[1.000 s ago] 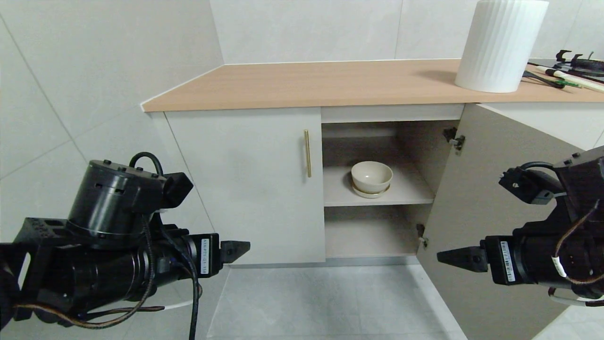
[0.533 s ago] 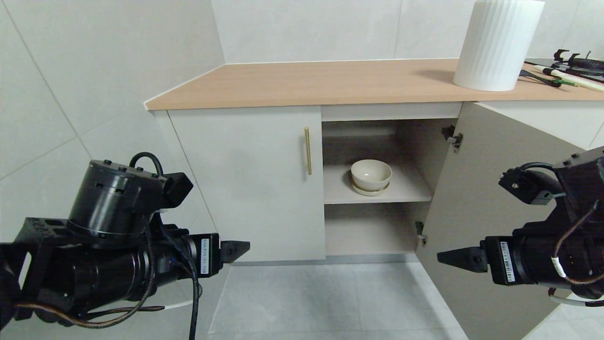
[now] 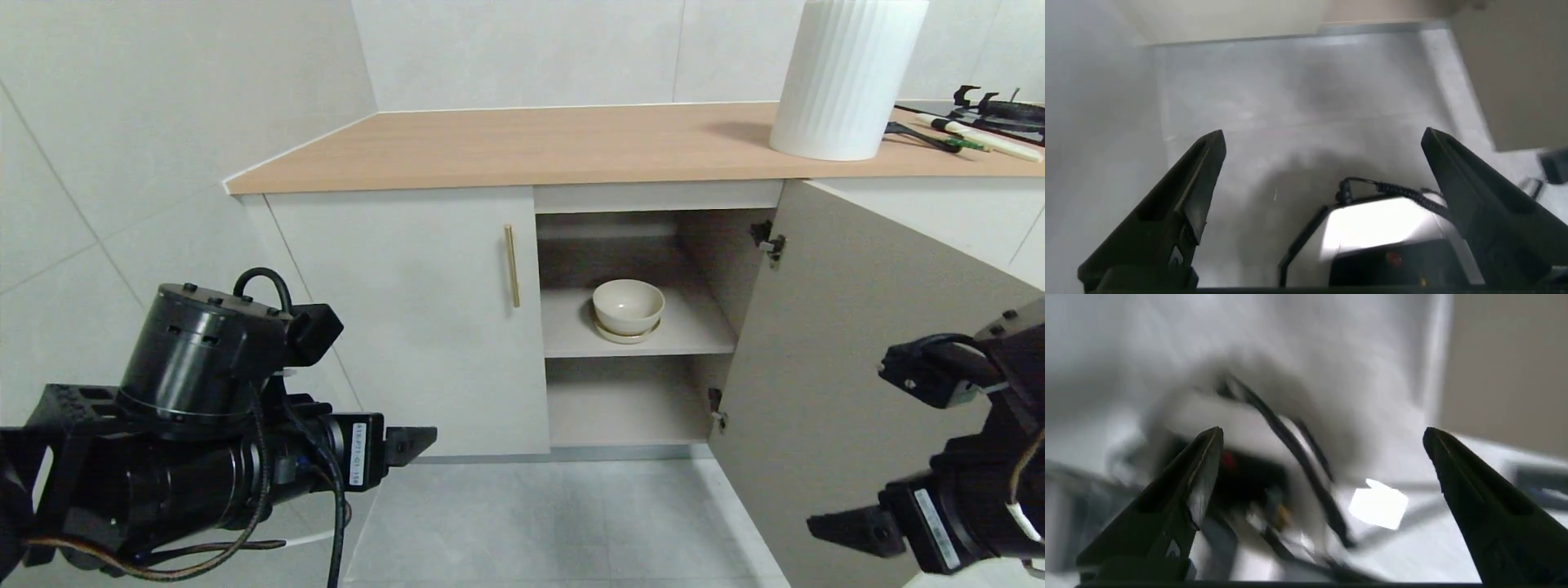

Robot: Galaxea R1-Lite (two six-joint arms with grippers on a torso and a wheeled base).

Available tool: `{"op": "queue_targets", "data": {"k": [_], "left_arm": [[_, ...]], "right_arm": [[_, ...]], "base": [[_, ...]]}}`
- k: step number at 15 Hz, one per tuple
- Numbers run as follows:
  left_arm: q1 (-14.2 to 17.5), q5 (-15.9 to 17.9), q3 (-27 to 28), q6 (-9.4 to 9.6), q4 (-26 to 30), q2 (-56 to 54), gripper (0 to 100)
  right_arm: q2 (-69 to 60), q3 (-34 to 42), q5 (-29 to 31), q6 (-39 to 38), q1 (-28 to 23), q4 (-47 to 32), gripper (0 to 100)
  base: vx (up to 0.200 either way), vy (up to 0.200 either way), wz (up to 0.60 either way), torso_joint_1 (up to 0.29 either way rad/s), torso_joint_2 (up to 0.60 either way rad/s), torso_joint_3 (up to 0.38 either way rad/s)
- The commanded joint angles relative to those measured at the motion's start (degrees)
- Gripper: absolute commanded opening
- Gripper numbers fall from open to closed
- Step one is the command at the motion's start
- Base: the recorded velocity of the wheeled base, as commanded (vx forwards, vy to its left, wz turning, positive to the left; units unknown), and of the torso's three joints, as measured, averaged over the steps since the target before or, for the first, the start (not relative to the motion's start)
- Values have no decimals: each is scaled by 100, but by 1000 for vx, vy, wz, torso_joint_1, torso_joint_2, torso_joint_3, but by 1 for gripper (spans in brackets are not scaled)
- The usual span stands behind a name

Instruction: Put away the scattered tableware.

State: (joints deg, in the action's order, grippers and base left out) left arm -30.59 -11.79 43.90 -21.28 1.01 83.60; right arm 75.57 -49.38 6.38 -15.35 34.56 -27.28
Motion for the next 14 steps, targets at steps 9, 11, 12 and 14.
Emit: {"op": "queue_targets", "data": {"k": [9,11,12,14], "left_arm": [[9,-8,5,-7,4,16,100],[9,-8,5,-7,4,7,100],[9,-8,5,-7,4,7,100],[9,-8,5,-7,4,24,100]], "right_arm": [[-992,-291,637,313,508,-1350,100],[-1132,-458,962,313,341,-1482,100],[-1141,-476,1138,322,130,-1464,100],[-1115,-581,1208,445,-389,-1438,100]], "base": [[0,-178,0,2,3,1],[0,0,0,0,0,0],[0,0,0,0,0,0],[0,0,0,0,0,0]]}}
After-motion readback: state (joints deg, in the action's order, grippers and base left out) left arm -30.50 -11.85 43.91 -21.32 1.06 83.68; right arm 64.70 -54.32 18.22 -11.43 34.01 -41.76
